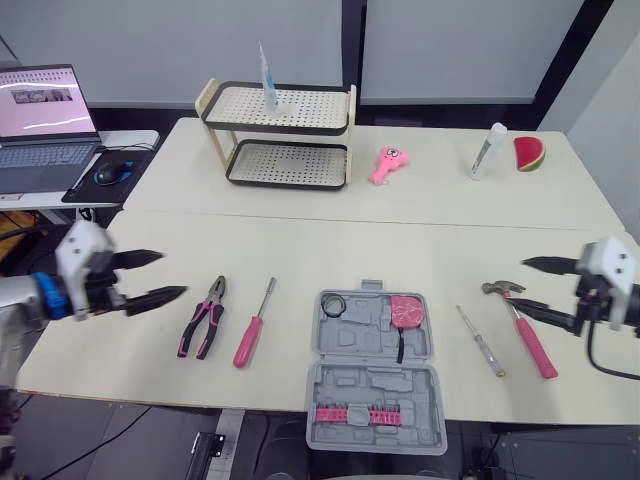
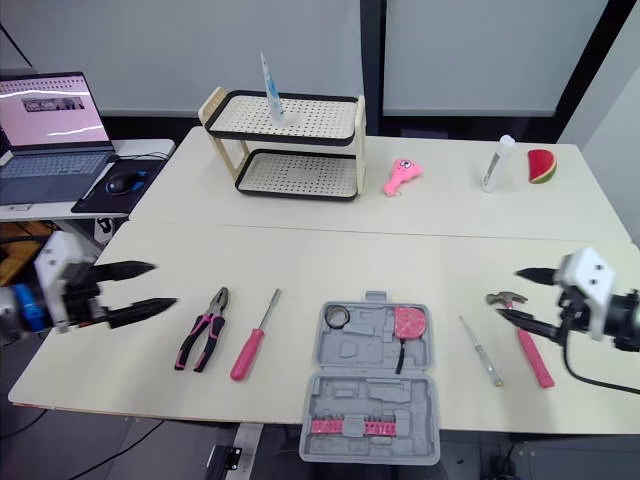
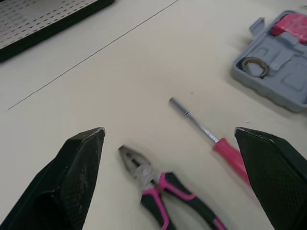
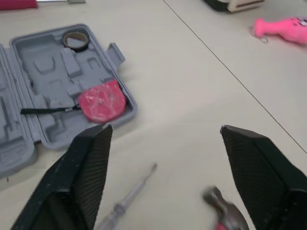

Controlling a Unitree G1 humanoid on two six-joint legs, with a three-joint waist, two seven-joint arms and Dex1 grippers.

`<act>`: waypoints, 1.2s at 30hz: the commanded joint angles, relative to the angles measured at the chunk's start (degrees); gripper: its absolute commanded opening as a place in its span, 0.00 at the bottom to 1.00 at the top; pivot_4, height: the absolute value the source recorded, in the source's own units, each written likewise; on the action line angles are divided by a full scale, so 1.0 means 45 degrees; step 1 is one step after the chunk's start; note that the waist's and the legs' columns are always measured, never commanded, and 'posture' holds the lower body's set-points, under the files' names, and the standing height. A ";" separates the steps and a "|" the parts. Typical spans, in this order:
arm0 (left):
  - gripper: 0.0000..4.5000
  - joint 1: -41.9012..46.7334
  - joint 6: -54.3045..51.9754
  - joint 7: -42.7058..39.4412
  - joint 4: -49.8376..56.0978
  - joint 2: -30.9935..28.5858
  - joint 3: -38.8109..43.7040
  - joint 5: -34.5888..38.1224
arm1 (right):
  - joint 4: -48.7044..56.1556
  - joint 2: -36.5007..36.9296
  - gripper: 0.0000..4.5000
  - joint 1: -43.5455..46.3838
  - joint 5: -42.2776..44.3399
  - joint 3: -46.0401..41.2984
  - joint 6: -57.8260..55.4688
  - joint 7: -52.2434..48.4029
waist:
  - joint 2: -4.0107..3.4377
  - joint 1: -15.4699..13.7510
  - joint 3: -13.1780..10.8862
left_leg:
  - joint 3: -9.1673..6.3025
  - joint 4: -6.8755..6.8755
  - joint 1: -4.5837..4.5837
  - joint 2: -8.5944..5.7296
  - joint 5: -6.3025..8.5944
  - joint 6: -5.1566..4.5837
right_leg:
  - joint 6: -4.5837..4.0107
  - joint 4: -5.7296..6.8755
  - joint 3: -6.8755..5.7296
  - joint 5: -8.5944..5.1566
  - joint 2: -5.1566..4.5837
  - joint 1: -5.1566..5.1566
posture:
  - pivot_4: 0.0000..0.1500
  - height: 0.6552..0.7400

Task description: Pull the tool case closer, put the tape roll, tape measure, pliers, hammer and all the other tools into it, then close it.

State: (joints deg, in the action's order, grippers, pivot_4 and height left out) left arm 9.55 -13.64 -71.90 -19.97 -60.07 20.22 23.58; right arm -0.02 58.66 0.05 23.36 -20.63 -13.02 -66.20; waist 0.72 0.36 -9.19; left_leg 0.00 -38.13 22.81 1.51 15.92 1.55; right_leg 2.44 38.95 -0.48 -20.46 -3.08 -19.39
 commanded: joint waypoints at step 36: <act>1.00 -0.7465 0.0256 0.4684 0.3559 0.3372 0.4240 0.0430 | 0.3455 -0.4476 0.99 0.7007 0.0919 0.6099 -0.2283 0.0065 | 0.0056 0.0223 0.0018 | -0.0011 0.0016 0.0034 0.0049 0.0020 0.0037 | -0.0034 0.0038 0.0009 0.0020 -0.0059 -0.0130 | 1.00 1.00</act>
State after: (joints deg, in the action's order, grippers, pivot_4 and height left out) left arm -23.20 -11.12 -52.02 -8.20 -44.96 36.40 23.92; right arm 12.95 38.61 30.39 26.16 6.75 -22.84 -65.93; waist 0.97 1.36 -9.11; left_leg -0.06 -38.07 22.96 1.72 16.00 1.72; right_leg 2.29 39.13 -0.44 -20.37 -3.37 -19.96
